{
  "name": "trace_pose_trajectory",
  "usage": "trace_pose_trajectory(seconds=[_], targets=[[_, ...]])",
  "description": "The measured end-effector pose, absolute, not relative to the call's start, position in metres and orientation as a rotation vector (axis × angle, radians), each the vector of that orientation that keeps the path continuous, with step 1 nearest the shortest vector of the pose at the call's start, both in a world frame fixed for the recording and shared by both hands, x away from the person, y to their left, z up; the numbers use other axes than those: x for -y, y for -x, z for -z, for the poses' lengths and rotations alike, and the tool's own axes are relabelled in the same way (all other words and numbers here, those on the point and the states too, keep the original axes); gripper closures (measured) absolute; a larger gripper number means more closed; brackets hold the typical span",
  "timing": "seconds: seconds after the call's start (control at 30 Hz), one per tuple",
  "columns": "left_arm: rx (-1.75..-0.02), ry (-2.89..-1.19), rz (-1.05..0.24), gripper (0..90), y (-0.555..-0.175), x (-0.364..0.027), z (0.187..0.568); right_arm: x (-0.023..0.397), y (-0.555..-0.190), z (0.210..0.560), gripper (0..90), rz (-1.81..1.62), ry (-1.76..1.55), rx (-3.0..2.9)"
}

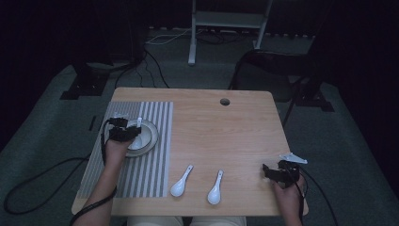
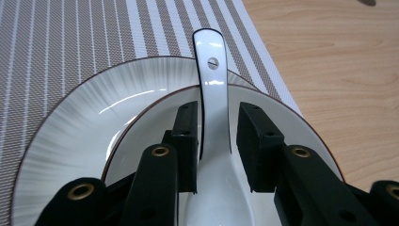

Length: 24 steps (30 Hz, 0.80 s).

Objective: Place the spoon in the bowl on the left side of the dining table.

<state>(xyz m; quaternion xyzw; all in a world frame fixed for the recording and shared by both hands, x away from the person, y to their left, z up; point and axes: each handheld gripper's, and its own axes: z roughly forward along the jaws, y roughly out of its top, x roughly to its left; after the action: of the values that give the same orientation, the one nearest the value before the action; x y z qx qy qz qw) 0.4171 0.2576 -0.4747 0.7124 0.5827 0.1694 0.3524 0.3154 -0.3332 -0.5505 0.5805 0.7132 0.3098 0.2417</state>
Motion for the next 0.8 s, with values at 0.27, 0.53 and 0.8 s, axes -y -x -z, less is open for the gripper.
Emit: trace_pose_trajectory(seconds=[0.27, 0.53, 0.8], targets=[[-1.475, -1.866, -0.46, 54.8, -0.402, -0.251, 0.468, 0.333, -0.315, 0.551, 12.9, -0.847, -1.587, -1.95], [-1.49, -1.824, -0.471, 29.6, -0.391, -0.249, 0.468, 0.333, -0.315, 0.551, 12.9, -0.847, -1.587, -1.95], [-1.451, -1.841, -0.483, 18.9, -0.379, -0.246, 0.462, 0.333, -0.315, 0.551, 12.9, -0.847, -1.587, -1.95]])
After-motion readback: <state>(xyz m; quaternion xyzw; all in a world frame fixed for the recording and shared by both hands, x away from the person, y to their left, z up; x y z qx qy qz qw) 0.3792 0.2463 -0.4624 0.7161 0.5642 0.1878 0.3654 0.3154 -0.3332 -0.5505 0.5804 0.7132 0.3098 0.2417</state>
